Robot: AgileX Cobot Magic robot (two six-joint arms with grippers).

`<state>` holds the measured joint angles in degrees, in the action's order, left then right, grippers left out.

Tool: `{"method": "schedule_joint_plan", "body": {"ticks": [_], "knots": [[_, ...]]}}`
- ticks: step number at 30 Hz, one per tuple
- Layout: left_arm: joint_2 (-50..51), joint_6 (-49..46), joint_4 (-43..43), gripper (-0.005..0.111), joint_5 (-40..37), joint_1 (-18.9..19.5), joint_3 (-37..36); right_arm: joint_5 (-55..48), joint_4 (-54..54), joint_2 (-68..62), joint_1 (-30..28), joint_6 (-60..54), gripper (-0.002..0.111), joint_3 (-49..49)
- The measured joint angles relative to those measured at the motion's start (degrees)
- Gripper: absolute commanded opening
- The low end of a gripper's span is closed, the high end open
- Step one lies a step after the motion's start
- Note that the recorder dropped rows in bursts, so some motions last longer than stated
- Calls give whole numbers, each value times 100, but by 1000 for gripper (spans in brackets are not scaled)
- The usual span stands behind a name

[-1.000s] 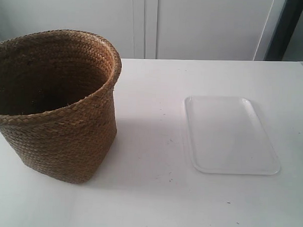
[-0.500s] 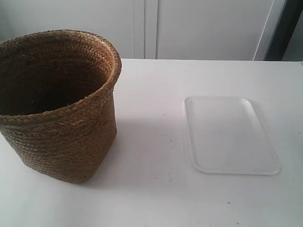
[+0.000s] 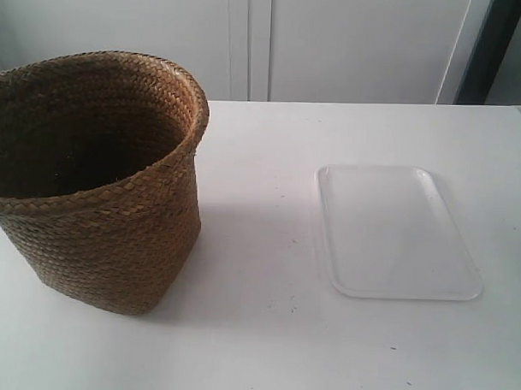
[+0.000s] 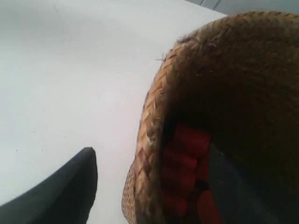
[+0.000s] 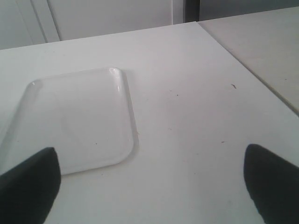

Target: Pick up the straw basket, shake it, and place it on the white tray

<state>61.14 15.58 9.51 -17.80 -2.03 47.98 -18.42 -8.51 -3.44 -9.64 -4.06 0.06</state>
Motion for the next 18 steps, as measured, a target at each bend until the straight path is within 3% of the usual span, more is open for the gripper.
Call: {"method": "schedule_joint_plan", "body": {"ticks": [4,6,11,15,18], "knots": [[376,-106,0,65,79,0,0,0,0,0,0,0,105,0],[514,-155,0,52,160,0,0,0,0,0,0,0,105,0],[608,-192,9,4,288,0,0,0,0,0,0,0,105,0],[608,-211,50,0,325,0,0,123,80,0,0,-120,105,0],[608,-219,50,0,325,0,0,773,162,0,0,-243,105,0]]}}
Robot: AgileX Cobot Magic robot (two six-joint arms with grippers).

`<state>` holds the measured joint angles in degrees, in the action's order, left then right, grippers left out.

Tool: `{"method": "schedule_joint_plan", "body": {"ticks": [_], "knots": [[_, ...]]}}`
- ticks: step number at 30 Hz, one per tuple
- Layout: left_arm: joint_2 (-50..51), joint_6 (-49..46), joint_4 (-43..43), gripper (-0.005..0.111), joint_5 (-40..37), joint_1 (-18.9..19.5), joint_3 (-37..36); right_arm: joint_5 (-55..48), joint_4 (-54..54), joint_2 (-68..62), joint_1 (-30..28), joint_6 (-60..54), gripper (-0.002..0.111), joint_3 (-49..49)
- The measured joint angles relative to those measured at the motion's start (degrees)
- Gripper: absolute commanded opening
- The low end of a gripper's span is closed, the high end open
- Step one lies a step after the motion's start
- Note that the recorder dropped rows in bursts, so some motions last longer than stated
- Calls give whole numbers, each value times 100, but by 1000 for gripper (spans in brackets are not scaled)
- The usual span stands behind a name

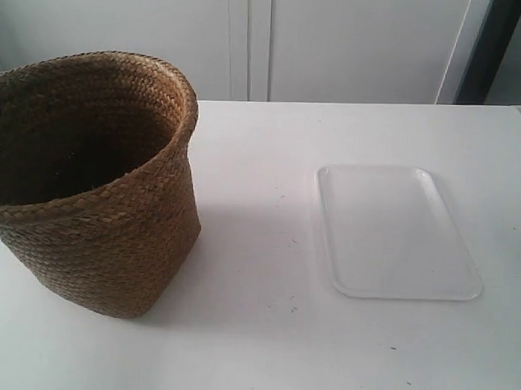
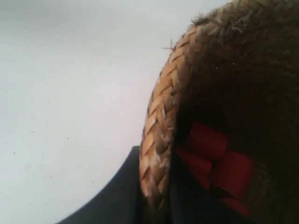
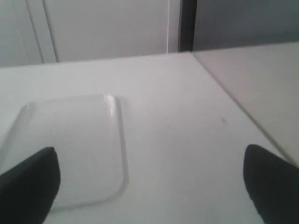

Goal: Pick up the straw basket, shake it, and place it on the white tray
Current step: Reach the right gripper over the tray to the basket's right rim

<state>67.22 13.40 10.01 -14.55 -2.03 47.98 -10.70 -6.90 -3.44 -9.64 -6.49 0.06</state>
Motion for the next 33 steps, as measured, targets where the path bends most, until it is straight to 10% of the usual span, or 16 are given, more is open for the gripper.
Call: {"method": "schedule_joint_plan", "body": {"ticks": [11,15,23,33], "knots": [[0,-86,200,0,0,0,0,2220,-466,0,0,1070,105,0],[0,-121,215,0,0,0,0,2996,-396,0,0,3240,105,0],[0,-142,230,0,9,0,0,5114,5087,-802,0,8250,105,685],[0,-149,243,0,9,0,0,7897,7443,-4226,0,9017,105,2091]]}}
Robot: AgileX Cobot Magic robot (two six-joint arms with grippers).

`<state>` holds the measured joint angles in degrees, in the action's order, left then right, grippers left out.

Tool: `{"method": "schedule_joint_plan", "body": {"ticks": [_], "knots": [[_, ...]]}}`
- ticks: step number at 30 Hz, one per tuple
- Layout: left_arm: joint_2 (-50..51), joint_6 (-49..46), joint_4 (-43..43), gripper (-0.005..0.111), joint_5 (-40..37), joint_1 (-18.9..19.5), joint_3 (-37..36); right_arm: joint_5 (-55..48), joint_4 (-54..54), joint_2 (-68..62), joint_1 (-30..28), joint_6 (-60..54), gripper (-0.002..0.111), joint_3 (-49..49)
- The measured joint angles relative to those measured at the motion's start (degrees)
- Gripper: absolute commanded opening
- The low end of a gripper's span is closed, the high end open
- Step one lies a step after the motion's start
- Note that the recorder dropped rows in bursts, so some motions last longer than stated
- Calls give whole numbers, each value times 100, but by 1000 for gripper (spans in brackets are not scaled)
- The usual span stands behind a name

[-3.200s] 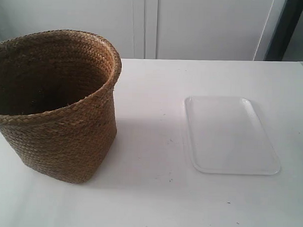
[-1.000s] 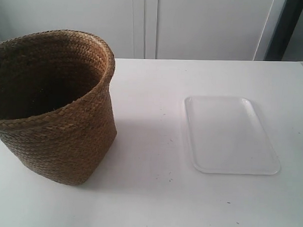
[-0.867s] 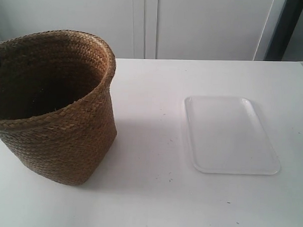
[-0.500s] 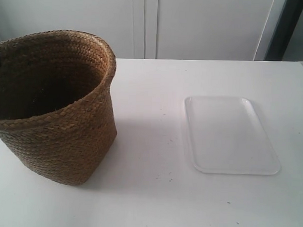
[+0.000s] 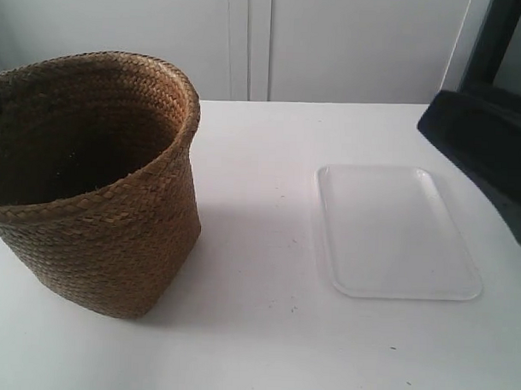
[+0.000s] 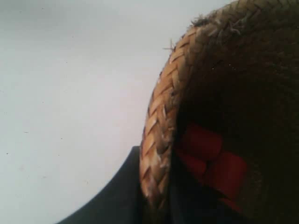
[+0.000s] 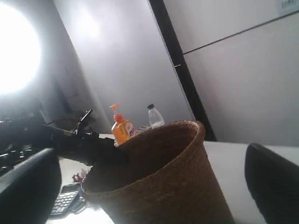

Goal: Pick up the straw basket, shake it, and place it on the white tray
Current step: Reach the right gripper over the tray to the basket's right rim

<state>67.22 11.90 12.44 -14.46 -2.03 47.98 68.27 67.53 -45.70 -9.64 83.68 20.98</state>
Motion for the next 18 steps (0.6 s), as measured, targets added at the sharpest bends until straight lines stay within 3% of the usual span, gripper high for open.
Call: {"method": "schedule_joint_plan", "body": {"ticks": [4,8,18], "knots": [[0,0,11,0,0,0,0,79,-12,-899,254,484,105,305],[0,0,10,0,4,0,0,-375,77,-1837,1247,881,105,992],[0,-88,10,0,4,0,0,-3296,155,-3140,3375,922,105,2770]]}}
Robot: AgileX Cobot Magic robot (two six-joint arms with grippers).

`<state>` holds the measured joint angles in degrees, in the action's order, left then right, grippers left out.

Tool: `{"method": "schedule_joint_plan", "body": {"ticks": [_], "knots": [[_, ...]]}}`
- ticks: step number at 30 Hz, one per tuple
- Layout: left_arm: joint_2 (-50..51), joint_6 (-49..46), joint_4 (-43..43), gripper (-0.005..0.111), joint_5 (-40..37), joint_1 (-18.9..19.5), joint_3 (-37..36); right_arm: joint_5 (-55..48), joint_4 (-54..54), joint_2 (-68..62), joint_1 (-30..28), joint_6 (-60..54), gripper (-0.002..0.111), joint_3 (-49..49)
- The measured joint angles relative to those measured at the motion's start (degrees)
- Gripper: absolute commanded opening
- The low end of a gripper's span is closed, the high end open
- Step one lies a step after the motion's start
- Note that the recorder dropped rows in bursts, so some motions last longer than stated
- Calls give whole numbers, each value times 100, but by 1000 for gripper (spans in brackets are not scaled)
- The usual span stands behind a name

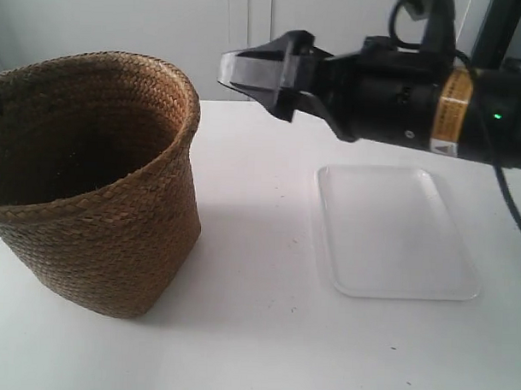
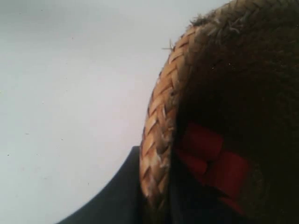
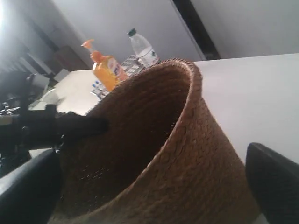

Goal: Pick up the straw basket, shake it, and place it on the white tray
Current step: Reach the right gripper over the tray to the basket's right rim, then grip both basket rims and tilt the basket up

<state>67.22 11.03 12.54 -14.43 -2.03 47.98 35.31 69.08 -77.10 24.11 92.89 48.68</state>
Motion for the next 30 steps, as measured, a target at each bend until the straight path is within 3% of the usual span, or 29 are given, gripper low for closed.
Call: {"method": "schedule_joint_plan", "body": {"ticks": [7,13,16,18,23,27,30], "knots": [[0,0,0,0,0,0,0,-924,3,-901,642,182,105,934],[0,0,0,0,0,0,0,-1925,17,-1697,917,85,93,1492],[0,0,0,0,0,0,0,-1829,5,-2064,940,77,80,1697],[0,0,4,0,0,0,0,-1662,-5,-2254,952,77,64,1817],[3,-14,53,0,0,0,0,-1270,-85,-2531,988,77,-1,2053],[3,-1,137,0,22,-10,0,-1009,-120,-2622,988,157,0,2062],[3,-44,137,0,132,-251,0,-1107,-51,-2627,988,157,0,2062]]}}
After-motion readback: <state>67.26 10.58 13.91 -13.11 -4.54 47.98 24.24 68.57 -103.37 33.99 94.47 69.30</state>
